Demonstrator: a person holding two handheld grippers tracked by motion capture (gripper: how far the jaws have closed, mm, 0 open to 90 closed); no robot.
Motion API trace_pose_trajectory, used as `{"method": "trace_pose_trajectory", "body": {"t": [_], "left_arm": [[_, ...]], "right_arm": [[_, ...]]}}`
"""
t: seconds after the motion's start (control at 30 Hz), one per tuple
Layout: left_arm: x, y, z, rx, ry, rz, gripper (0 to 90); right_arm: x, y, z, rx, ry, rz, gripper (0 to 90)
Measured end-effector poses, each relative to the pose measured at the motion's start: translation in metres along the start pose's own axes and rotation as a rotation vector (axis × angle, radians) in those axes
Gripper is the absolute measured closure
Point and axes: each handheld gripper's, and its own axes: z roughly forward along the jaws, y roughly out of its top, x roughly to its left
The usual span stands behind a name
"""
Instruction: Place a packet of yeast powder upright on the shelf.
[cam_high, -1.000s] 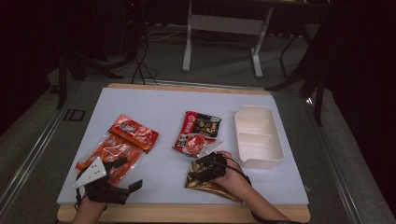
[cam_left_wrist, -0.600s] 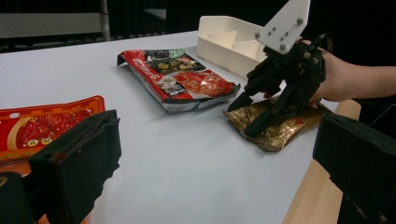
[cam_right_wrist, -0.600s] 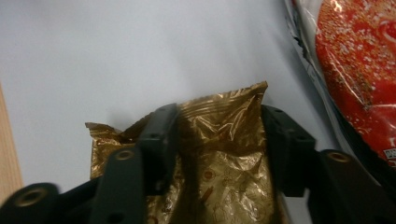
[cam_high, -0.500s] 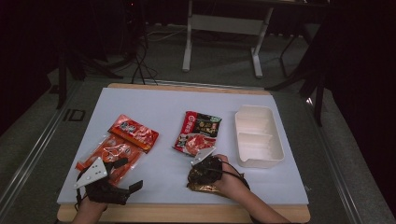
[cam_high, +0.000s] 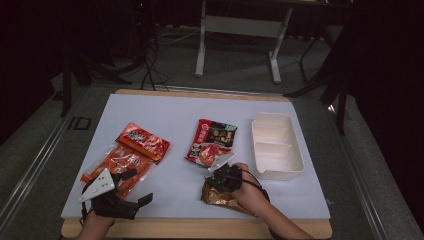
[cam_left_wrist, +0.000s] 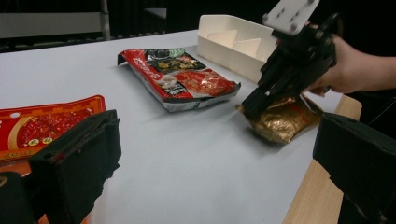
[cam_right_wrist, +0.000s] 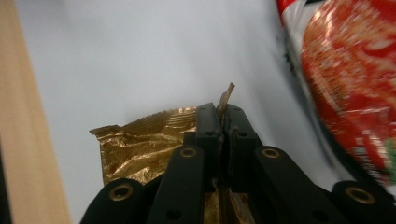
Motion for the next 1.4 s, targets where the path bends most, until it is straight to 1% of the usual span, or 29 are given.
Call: {"method": "trace_pose_trajectory", "body": {"t": [0.07,0.17,0.27,0.4,0.53,0.67,0.8,0.9,0.97,1.0,1.1,1.13,1.17,1.2,1.3,1.33,1.4], "left_arm": [[0.000,0.000,0.000,0.002,0.001,0.000,1.2],[0.000,0.000,0.001,0.001,0.000,0.001,1.2],[0.000,0.000,0.001,0.004,0.002,0.002,1.2],[0.000,0.000,0.002,0.006,0.001,-0.001,1.2],[0.000,0.000,0.002,0.004,0.001,-0.001,1.2],[-0.001,0.000,0.003,0.006,0.001,0.000,1.2],[0.000,0.000,0.003,0.010,0.001,0.000,1.2],[0.000,0.000,0.003,0.005,0.001,0.000,1.2],[-0.001,-0.001,0.003,0.011,0.002,0.002,1.2],[-0.001,-0.001,0.003,0.011,0.002,0.002,1.2],[0.000,0.000,0.003,0.003,0.002,-0.003,1.2],[0.000,-0.001,0.003,0.007,0.002,-0.003,1.2],[0.000,-0.001,0.003,0.007,0.002,-0.003,1.2],[0.000,-0.001,0.003,0.008,0.002,-0.001,1.2],[-0.001,0.000,0.003,0.004,0.000,-0.002,1.2],[-0.001,-0.001,0.003,0.009,0.001,0.000,1.2],[0.000,-0.001,0.003,0.010,0.000,0.000,1.2]], "right_arm": [[-0.001,0.001,-0.007,-0.024,0.019,0.029,86.6],[-0.002,0.003,-0.016,-0.056,0.022,0.038,86.7],[-0.002,0.005,-0.027,-0.081,0.007,0.045,86.8],[-0.003,0.007,-0.043,-0.143,0.006,0.054,87.0],[-0.004,0.009,-0.058,-0.192,0.017,0.076,87.3],[-0.002,0.010,-0.070,-0.229,0.026,0.081,87.7],[0.000,0.014,-0.087,-0.297,0.042,0.094,87.9],[0.001,0.019,-0.098,-0.337,0.054,0.097,88.0],[0.000,0.023,-0.106,-0.364,0.055,0.098,88.0],[0.000,0.023,-0.106,-0.364,0.055,0.098,88.0],[-0.004,0.030,-0.119,-0.410,0.046,0.109,88.0],[-0.005,0.031,-0.121,-0.418,0.035,0.105,88.0],[-0.005,0.031,-0.121,-0.418,0.035,0.105,88.0],[-0.011,0.035,-0.131,-0.455,0.015,0.116,88.0],[-0.015,0.037,-0.136,-0.473,0.001,0.122,88.0],[-0.022,0.040,-0.144,-0.498,-0.019,0.130,88.0],[-0.028,0.042,-0.150,-0.516,-0.034,0.144,88.0]]}}
